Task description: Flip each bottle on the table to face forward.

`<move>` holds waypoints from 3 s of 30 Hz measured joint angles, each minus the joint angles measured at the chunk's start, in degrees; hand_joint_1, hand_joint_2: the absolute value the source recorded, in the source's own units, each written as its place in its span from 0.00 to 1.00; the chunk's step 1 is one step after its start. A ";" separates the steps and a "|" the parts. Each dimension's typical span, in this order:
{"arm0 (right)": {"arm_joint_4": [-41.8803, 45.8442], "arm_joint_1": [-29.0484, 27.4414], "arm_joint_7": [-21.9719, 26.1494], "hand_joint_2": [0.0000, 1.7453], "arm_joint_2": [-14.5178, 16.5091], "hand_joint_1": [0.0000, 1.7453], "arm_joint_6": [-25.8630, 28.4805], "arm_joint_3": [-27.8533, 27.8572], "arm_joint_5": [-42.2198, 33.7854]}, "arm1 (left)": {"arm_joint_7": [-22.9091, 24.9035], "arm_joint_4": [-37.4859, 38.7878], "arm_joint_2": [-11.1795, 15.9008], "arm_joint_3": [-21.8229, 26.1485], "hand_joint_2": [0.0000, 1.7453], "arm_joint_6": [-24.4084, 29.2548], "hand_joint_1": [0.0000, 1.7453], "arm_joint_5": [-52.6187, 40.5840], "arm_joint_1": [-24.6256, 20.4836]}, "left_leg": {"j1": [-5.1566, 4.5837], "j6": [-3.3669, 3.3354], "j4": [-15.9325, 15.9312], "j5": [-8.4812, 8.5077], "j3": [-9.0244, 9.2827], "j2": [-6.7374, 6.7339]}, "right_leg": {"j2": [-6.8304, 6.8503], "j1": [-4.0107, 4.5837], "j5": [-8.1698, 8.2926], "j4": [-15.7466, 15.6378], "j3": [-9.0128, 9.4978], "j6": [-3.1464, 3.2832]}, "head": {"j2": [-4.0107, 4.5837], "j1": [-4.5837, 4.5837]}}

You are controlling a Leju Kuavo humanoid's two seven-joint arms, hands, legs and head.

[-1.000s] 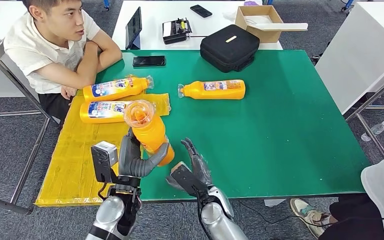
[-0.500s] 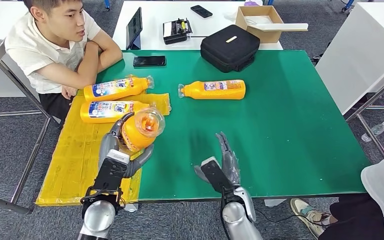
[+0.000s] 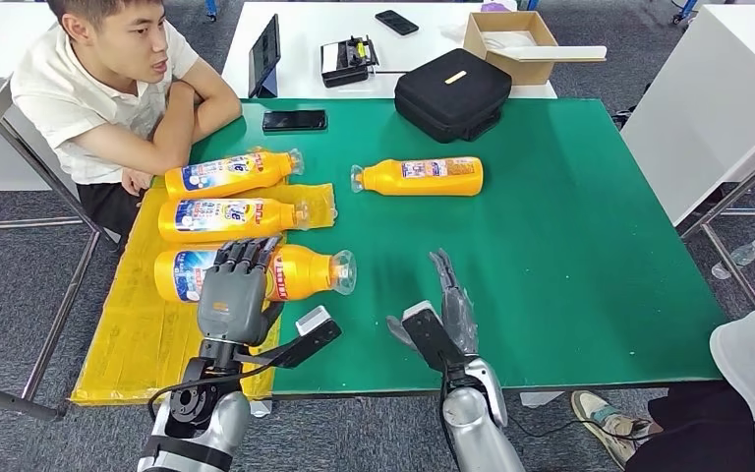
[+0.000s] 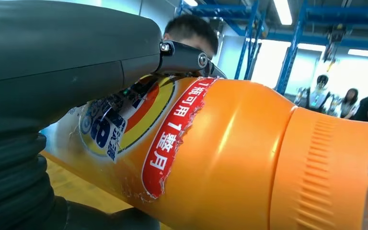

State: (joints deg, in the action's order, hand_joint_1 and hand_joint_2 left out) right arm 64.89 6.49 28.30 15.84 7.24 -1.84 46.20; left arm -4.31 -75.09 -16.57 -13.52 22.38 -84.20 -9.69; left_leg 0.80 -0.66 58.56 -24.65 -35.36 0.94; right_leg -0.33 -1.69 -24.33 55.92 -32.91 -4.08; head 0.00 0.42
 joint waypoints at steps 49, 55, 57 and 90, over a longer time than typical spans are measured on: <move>-9.29 4.70 3.15 1.00 -0.94 0.00 0.82 0.04 -1.23 | 6.04 33.09 0.24 6.97 1.00 -8.32 0.01 -5.20 -15.07 | -0.01 -0.02 0.00 0.04 0.03 0.09 | 0.02 -0.01 0.01 0.02 0.08 -0.01 | 0.00 -0.01; -9.95 4.90 3.34 1.00 -1.25 0.00 0.87 0.08 -1.22 | 5.66 33.65 0.24 6.99 1.00 -9.55 0.00 -5.20 -15.67 | -0.01 -0.02 0.00 0.05 0.05 0.11 | 0.03 -0.01 0.02 0.02 0.11 -0.01 | 0.00 0.00; -10.23 5.02 3.54 1.00 -1.40 0.00 0.95 0.11 -1.26 | 5.55 33.86 0.22 6.99 1.00 -10.41 0.00 -5.20 -15.99 | -0.01 -0.02 0.00 0.05 0.06 0.12 | 0.03 -0.01 0.02 0.02 0.12 -0.01 | 0.00 0.00; -11.85 4.06 3.69 1.00 -2.30 0.00 2.95 0.09 -0.15 | 0.11 23.78 -1.48 2.04 1.00 -7.17 0.00 -3.46 -8.53 | -0.02 -0.02 0.00 0.04 0.20 0.14 | 0.05 -0.01 0.01 0.01 0.24 -0.01 | 0.00 -0.01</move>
State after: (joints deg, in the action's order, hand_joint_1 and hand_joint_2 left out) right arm 53.04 10.55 32.00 13.53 10.19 -1.74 46.05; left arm -4.20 -51.31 -18.05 -11.48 15.21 -87.66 -18.22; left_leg 0.78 -0.67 58.56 -24.61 -35.16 1.08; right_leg -0.29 -1.71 -24.32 55.93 -32.67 -4.09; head 0.00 0.41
